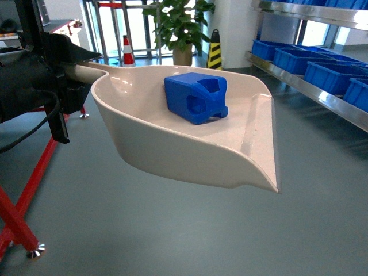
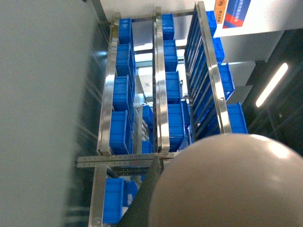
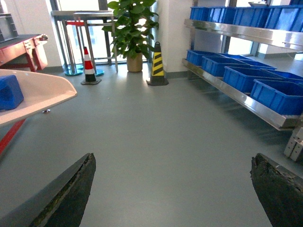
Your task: Place part in tray to right shelf
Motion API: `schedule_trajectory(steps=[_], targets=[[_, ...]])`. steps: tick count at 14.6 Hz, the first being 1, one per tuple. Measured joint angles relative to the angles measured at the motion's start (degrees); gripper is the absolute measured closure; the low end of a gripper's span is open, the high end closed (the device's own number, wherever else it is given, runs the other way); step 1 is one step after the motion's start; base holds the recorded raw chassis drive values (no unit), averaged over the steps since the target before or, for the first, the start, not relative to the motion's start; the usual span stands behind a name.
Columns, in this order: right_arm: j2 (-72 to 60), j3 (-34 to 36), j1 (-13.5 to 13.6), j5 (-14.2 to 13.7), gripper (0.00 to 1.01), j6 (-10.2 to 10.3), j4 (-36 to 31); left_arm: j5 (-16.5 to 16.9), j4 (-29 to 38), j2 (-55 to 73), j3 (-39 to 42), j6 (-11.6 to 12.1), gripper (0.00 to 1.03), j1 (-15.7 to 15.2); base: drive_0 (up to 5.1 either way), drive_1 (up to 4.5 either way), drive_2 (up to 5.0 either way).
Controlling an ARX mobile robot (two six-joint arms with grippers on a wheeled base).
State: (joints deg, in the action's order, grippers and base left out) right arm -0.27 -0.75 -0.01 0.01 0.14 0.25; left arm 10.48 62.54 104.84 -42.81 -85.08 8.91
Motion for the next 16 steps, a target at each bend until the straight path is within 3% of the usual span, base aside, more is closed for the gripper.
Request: schedule_trajectory(steps=[16], targets=[[0.0, 0.0, 0.0, 0.0, 0.03, 0.0, 0.0, -0.07, 0.0, 0.0, 0.0, 0.0, 0.91, 0.0, -1.6, -1.58, -1.6]])
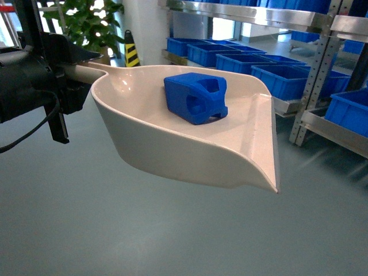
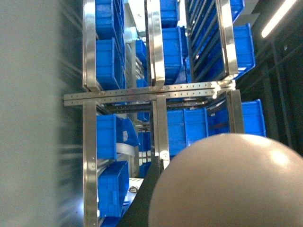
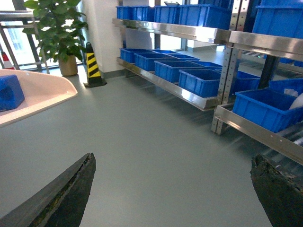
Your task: Place part in tray to right shelf
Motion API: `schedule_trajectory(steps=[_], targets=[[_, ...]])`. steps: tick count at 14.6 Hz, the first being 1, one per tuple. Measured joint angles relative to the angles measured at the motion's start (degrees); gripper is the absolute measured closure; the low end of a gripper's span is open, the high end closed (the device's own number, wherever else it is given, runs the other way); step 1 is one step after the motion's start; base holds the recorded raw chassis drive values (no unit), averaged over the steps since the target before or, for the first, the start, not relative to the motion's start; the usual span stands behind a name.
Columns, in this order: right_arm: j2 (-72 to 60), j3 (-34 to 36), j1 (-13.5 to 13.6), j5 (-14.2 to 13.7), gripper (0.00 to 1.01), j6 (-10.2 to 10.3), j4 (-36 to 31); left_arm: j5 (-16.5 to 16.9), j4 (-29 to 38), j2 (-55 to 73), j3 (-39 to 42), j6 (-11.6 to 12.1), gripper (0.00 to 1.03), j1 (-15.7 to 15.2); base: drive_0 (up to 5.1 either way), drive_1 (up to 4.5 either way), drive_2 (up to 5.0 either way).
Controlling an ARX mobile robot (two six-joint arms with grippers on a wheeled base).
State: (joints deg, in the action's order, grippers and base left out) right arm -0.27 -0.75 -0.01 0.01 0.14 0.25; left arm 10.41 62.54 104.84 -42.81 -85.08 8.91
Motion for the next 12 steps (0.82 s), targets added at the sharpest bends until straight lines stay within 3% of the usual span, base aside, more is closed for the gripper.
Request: schedule_trajectory(steps=[12], targets=[[0.0, 0.0, 0.0, 0.0, 0.03, 0.0, 0.0, -0.02, 0.02, 0.0, 0.0, 0.0, 0.91, 0.0, -1.6, -1.57, -1.6]])
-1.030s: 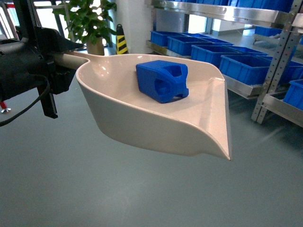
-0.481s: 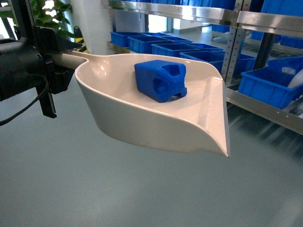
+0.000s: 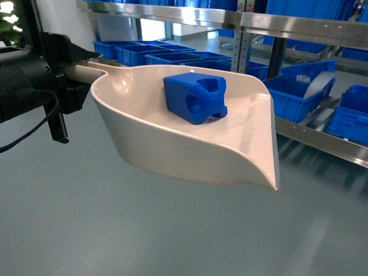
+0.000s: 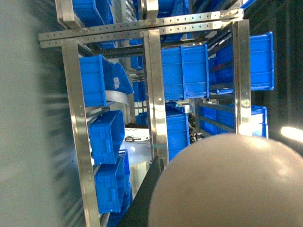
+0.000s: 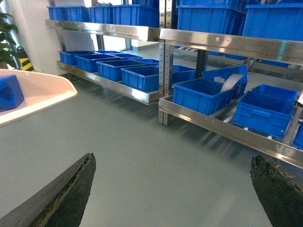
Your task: Place part in tray to right shelf
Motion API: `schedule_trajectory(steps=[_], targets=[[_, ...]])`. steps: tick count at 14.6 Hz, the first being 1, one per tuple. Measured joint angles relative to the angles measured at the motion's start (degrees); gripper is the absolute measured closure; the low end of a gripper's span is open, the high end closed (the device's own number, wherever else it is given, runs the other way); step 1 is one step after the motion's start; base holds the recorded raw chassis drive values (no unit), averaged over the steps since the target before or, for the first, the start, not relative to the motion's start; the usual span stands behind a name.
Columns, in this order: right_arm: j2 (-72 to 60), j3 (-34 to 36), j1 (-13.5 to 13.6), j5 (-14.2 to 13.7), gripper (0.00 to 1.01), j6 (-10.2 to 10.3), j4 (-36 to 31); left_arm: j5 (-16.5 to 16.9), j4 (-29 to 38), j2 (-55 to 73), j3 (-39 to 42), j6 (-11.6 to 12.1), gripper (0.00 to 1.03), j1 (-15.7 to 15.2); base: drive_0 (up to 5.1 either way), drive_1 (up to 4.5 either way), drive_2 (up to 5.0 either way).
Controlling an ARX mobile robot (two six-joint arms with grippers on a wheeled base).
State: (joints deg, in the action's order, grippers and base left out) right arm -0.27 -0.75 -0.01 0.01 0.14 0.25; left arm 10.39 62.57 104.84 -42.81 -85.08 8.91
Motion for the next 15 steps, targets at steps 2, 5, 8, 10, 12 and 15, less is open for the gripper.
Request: schedule_trajectory(steps=[2, 5, 8, 10, 12, 15], targets=[[0.0, 0.0, 0.0, 0.0, 0.03, 0.0, -0.02, 0.11, -0.02, 0.0, 0.0, 0.0, 0.91, 0.0, -1.7, -1.67, -1.7], [0.0, 0.0, 0.0, 0.0, 0.03, 0.0, -0.02, 0.09, -0.02, 0.0, 0.0, 0.0, 0.91, 0.0, -1.6, -1.56, -1.6], [0.0, 0.0, 0.0, 0.0, 0.03, 0.0, 0.0, 0.11, -0.02, 0.0, 0.0, 0.0, 0.91, 0.0, -1.7, -1.69, -1.7], [0.0, 0.0, 0.0, 0.0, 0.03, 0.0, 0.0, 0.09, -0.04, 0.0, 0.0, 0.0, 0.91, 0.0, -1.7, -1.67, -1.7], [0.0, 0.0, 0.0, 0.0, 0.03, 0.0, 0.0, 0.11, -0.02, 0.0, 0.0, 0.0, 0.91, 0.0, -1.6, -1.56, -1.6], [0.0, 0.0, 0.0, 0.0, 0.03, 0.0, 0.0, 0.11, -0.02, 0.0, 0.0, 0.0, 0.91, 0.0, -1.6, -1.63, -1.6]])
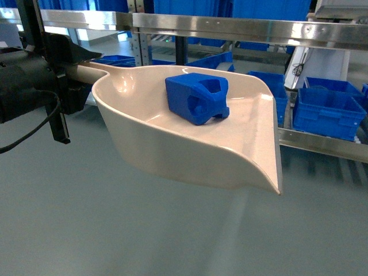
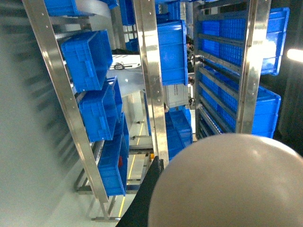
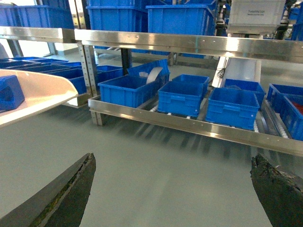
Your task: Place part in tray to right shelf
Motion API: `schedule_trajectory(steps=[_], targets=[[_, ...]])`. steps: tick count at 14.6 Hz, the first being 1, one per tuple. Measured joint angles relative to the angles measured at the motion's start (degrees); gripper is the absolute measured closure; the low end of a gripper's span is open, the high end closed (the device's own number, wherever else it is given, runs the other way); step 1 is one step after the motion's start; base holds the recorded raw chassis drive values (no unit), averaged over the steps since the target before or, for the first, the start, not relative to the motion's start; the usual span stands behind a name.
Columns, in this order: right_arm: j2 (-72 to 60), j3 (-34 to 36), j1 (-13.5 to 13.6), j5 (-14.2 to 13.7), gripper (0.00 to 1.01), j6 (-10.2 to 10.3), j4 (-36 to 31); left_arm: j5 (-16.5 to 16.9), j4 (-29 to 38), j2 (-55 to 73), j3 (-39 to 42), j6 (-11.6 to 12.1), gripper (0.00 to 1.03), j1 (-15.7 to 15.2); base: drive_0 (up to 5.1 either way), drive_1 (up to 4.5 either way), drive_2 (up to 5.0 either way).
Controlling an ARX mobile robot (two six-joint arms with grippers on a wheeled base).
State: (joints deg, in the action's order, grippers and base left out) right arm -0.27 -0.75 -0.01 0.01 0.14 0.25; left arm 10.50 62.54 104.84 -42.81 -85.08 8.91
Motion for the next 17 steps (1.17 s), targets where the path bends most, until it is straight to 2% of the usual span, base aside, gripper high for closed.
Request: schedule_trajectory(steps=[13, 17], targets=[[0.0, 0.0, 0.0, 0.0, 0.03, 0.0, 0.0, -0.02, 0.0, 0.0, 0.0, 0.0, 0.91, 0.07, -1.6, -1.62, -1.6], [0.0, 0.0, 0.0, 0.0, 0.03, 0.0, 0.02, -0.02, 0.0, 0.0, 0.0, 0.0, 0.91, -0.07, -0.1, -0.08, -0.1]])
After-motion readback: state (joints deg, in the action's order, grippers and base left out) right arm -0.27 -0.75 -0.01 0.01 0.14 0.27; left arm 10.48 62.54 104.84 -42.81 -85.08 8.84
